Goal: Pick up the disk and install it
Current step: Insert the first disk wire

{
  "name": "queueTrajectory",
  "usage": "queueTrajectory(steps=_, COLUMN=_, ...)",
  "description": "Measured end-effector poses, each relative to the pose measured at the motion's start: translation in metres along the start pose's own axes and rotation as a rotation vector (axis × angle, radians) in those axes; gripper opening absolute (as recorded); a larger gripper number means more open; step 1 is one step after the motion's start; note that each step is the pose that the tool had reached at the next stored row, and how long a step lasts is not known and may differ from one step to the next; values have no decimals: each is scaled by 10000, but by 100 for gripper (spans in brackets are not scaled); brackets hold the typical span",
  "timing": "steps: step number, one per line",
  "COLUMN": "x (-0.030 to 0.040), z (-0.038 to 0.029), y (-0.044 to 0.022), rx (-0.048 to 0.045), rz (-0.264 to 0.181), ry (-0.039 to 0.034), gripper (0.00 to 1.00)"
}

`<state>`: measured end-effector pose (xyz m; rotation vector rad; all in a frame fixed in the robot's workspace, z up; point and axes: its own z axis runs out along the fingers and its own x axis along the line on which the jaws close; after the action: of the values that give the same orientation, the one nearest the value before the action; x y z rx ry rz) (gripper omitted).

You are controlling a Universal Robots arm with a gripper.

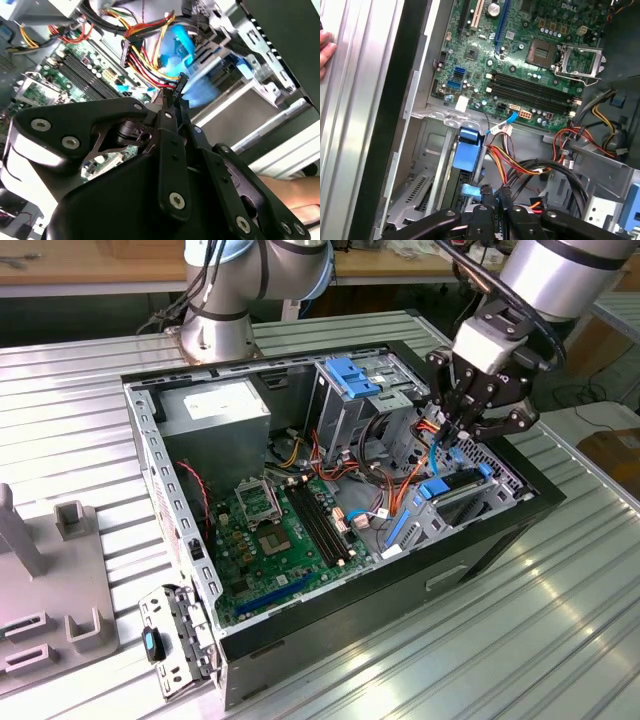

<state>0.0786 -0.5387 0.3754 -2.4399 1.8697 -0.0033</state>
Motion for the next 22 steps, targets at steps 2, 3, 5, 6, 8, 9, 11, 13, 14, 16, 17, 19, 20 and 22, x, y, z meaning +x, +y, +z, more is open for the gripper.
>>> queueTrajectory(steps=2, x=-6, z=3, y=-28, rx=96, rz=15, ry=-349, gripper=16)
queueTrajectory(steps=3, x=14, z=7, y=-106, rx=157, rz=25, ry=-575, gripper=16)
queueTrajectory(steps=5, x=51, z=15, y=-247, rx=216, rz=36, ry=-796, gripper=16)
queueTrajectory(steps=6, x=73, z=20, y=-327, rx=234, rz=38, ry=-860, gripper=16)
queueTrajectory(steps=8, x=82, z=32, y=-363, rx=254, rz=275, ry=-847, gripper=16)
queueTrajectory(steps=9, x=83, z=39, y=-362, rx=267, rz=429, ry=-837, gripper=16)
queueTrajectory(steps=11, x=84, z=57, y=-361, rx=310, rz=969, ry=-793, gripper=16)
queueTrajectory(steps=13, x=84, z=60, y=-361, rx=324, rz=1329, ry=-692, gripper=16)
queueTrajectory(steps=14, x=86, z=61, y=-361, rx=322, rz=1376, ry=-662, gripper=16)
queueTrajectory(steps=16, x=92, z=60, y=-359, rx=315, rz=1438, ry=-596, gripper=16)
queueTrajectory(steps=17, x=96, z=60, y=-358, rx=311, rz=1466, ry=-567, gripper=16)
queueTrajectory(steps=19, x=117, z=66, y=-352, rx=301, rz=1556, ry=-467, gripper=16)
queueTrajectory(steps=20, x=152, z=71, y=-342, rx=282, rz=1593, ry=-346, gripper=16)
queueTrajectory(steps=22, x=197, z=77, y=-330, rx=265, rz=1609, ry=-237, gripper=16)
